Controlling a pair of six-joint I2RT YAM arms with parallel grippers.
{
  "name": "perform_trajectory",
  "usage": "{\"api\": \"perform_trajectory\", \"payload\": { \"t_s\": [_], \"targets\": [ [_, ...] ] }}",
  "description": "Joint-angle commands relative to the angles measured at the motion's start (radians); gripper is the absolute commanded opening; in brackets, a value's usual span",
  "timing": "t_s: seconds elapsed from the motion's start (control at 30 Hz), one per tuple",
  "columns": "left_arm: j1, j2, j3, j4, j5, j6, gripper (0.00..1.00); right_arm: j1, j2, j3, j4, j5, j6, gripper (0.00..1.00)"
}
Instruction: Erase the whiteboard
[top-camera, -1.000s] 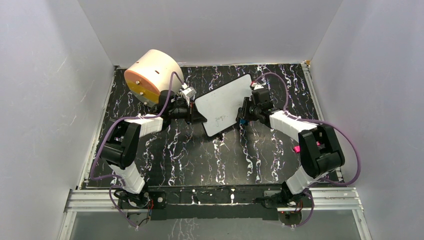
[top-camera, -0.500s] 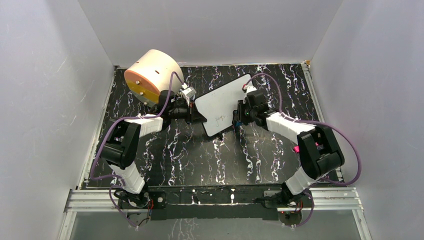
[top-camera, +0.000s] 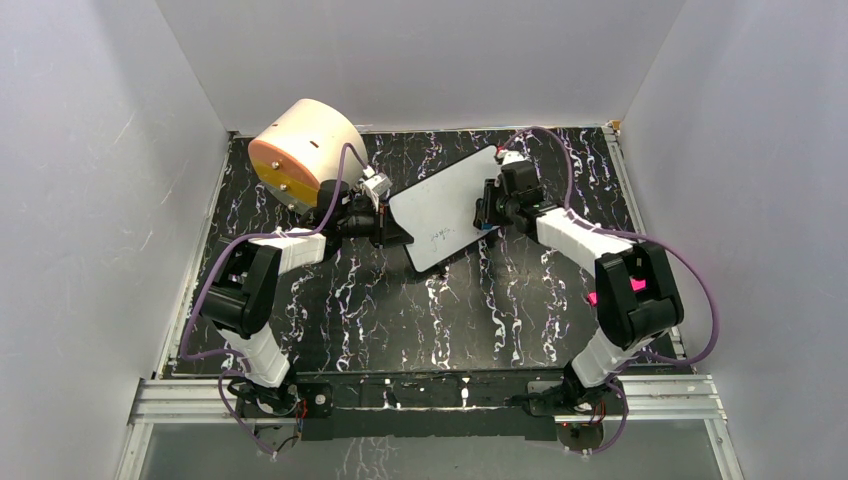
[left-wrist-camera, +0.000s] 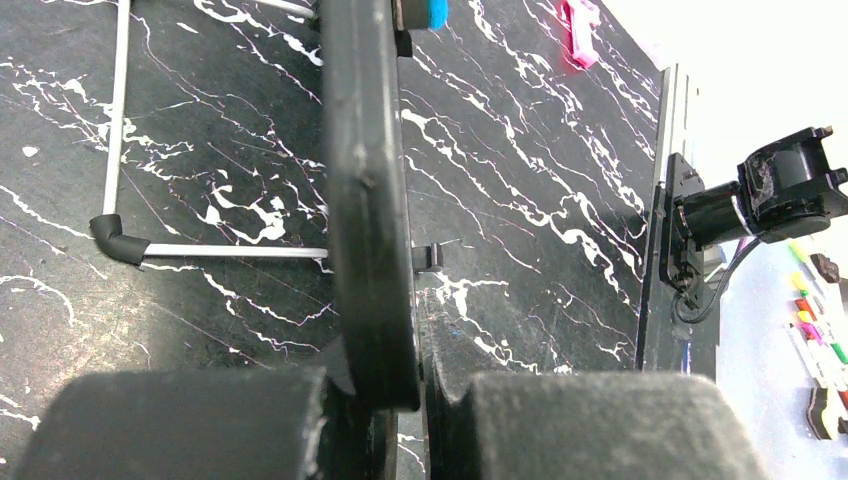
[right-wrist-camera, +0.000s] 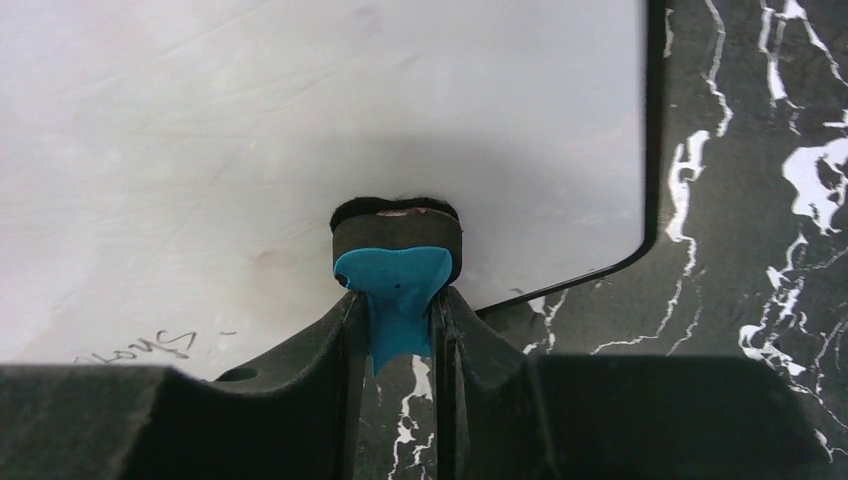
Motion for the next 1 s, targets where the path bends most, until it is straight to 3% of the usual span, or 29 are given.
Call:
{"api": "perform_trajectory", "payload": {
  "t_s": [0.0, 0.3, 0.6, 0.97],
  "targets": [
    [-0.020, -0.003, 0.002, -0.047, 0.084, 0.033, 0.00, 0.116, 0.000, 0.014, 0.101, 0.014, -0.041, 0.13],
    [-0.022, -0.005, -0.001, -0.037, 0.077, 0.022, 0.00, 0.281, 0.004, -0.046, 0.147, 0.012, -0.144, 0.12],
    [-0.022, -0.009, -0.001, -0.040, 0.073, 0.025, 0.00, 0.284, -0.020, -0.093, 0.057, 0.071, -0.234, 0.11],
    [-0.022, -0.031, 0.005, -0.092, 0.047, 0.058, 0.00, 0.263, -0.088, 0.042, -0.051, 0.306, -0.187, 0.10]
  ]
}}
